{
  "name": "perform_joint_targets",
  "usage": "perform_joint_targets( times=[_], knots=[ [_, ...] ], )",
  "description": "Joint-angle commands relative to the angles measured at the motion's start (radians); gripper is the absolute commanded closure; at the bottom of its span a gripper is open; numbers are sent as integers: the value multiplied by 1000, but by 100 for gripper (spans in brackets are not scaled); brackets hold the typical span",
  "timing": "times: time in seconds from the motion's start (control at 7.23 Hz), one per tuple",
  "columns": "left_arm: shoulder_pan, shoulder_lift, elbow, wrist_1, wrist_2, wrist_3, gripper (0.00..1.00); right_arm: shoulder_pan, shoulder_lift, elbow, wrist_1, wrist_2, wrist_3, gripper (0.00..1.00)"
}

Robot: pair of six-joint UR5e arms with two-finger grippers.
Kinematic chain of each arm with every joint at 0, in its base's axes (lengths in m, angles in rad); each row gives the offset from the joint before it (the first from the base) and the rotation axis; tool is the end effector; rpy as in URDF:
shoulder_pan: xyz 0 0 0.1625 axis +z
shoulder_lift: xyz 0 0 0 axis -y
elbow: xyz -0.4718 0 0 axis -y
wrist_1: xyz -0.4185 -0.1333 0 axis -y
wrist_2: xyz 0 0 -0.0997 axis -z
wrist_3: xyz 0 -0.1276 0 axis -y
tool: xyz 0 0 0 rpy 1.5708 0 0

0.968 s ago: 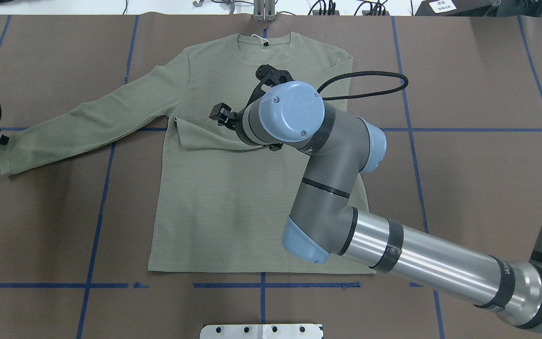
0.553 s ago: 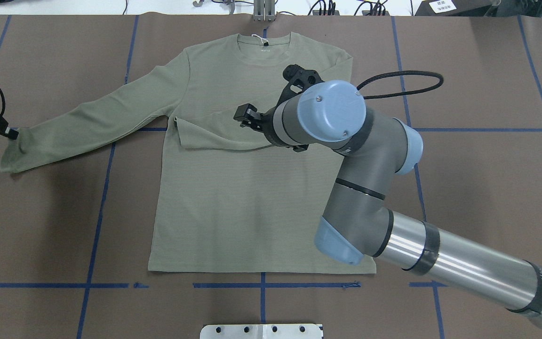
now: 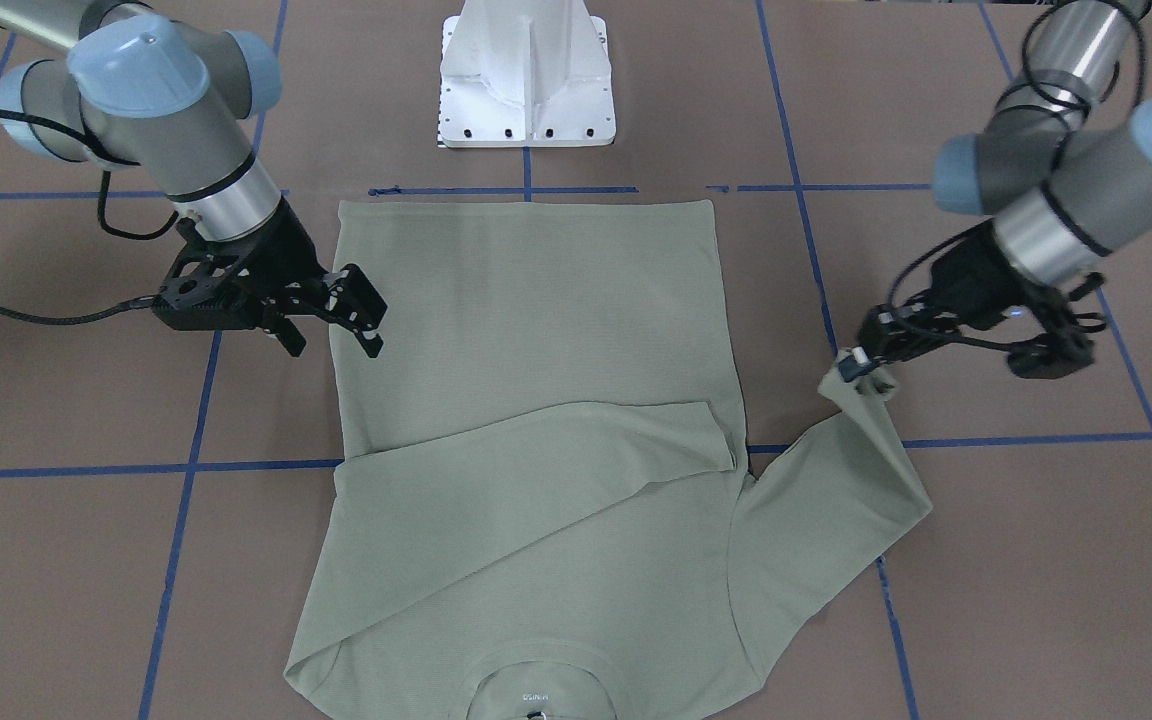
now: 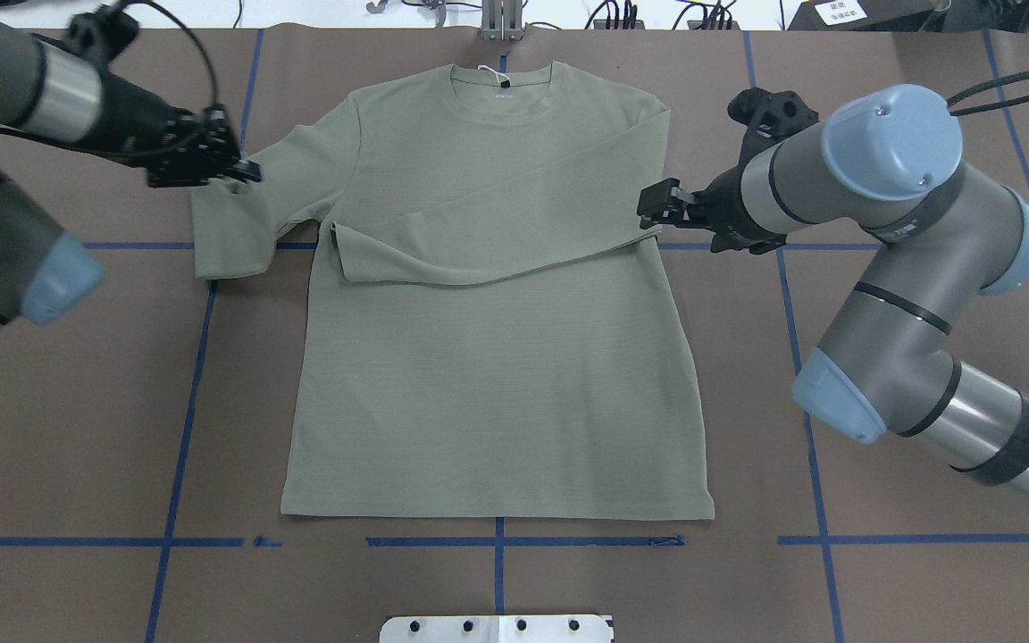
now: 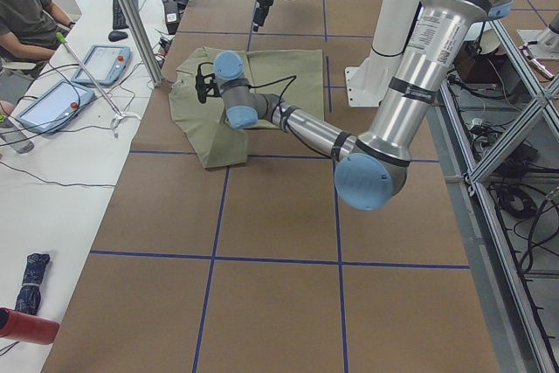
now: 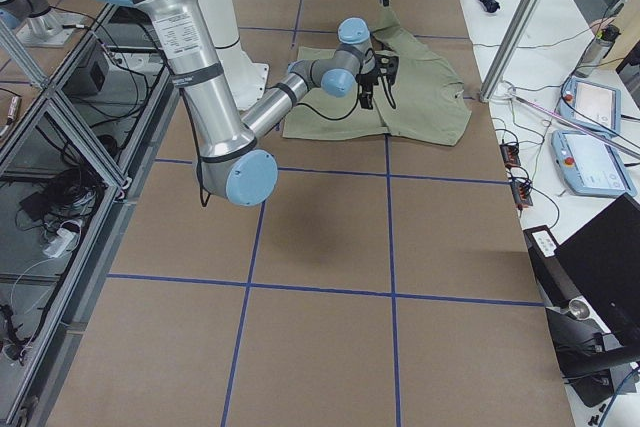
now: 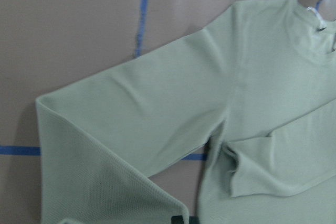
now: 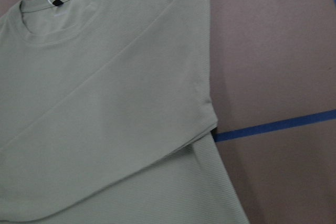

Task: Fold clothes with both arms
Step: 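Fold the held sleeve across the shirt with the left gripper while the right arm withdraws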

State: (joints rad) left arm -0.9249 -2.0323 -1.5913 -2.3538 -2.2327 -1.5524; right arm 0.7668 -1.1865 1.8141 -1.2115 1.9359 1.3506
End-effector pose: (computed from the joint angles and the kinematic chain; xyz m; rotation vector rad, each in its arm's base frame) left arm 0.3817 -0.5975 0.3262 0.0446 1.3386 -0.3499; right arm -0.4216 -0.5281 0.3367 0.1678 -1.0210 0.3172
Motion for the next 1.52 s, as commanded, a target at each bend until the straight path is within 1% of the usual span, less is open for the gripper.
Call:
perform_joint_targets(
  times=[0.0, 0.14, 0.28, 0.41, 0.55, 0.69, 0.83, 0.97, 1.11, 1.24, 1.38],
  knots=[
    [193, -252, 81, 22, 249, -239, 100, 58, -123, 42, 19, 44, -91, 0],
    [201, -420, 261, 33, 277, -280, 100, 68, -193, 42, 115, 49, -111, 0],
    [271, -541, 430, 24, 386, -300, 100, 69, -243, 37, 195, 52, -111, 0],
    [331, -566, 454, 5, 481, -298, 100, 83, -269, 37, 214, 69, -113, 0],
    [351, -612, 532, -49, 487, -293, 100, 95, -280, 37, 216, 83, -113, 0],
    [366, -687, 657, -108, 489, -293, 100, 95, -283, 39, 217, 86, -113, 0],
    [374, -700, 703, -158, 510, -290, 100, 97, -289, 39, 217, 87, -114, 0],
    [389, -712, 708, -163, 531, -290, 100, 97, -295, 39, 217, 86, -113, 0],
    [415, -735, 741, -165, 562, -290, 68, 97, -298, 40, 217, 84, -113, 0],
    [438, -746, 772, -171, 627, -291, 39, 95, -298, 39, 217, 81, -111, 0],
    [440, -744, 771, -171, 636, -291, 26, 94, -298, 37, 217, 78, -110, 0]
  ],
)
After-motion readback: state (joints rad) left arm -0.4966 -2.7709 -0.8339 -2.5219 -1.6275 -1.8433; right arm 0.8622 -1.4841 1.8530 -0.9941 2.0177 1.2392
